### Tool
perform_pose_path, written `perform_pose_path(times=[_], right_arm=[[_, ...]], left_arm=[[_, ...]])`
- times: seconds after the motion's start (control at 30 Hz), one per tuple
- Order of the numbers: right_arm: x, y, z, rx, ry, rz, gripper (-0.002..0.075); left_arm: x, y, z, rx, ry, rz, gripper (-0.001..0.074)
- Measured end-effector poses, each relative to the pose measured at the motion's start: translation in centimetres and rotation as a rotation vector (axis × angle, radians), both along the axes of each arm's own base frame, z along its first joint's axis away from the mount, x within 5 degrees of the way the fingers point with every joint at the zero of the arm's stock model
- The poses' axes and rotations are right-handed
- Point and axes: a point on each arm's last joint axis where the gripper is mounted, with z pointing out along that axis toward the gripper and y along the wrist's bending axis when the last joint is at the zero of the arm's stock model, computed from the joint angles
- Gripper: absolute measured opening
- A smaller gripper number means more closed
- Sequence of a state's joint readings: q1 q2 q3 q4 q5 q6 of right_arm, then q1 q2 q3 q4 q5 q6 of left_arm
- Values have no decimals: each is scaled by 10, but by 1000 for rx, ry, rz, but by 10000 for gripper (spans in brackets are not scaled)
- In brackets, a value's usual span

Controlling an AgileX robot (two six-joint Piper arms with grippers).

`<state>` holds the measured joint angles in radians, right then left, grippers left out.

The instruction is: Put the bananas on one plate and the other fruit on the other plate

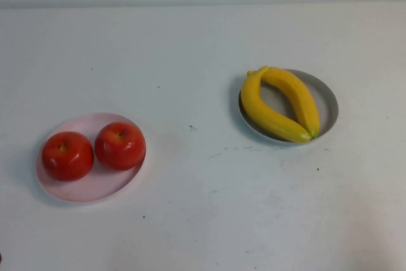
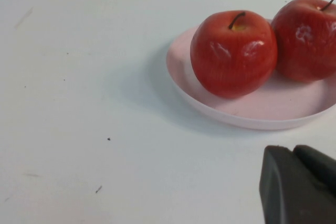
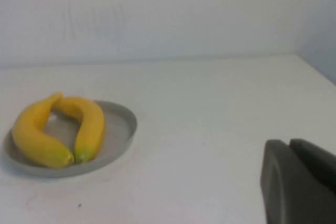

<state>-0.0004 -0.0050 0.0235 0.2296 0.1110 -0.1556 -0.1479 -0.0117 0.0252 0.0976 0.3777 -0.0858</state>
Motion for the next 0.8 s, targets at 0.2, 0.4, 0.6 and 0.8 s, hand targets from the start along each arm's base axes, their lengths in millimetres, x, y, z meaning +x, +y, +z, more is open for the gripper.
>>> perform_pose_path(times=[0.2, 0.4, 0.6, 0.8], right_arm=[[-2, 2, -13, -47, 147, 29, -15], [-4, 3, -24, -73, 261, 47, -15], [-4, 3, -25, -73, 266, 48, -15], [-4, 3, -25, -75, 267, 48, -15]], left_arm=[[0, 0, 0, 0, 0, 0, -2], [0, 0, 0, 0, 0, 0, -1], [0, 0, 0, 0, 0, 0, -1], [0, 0, 0, 0, 0, 0, -1]])
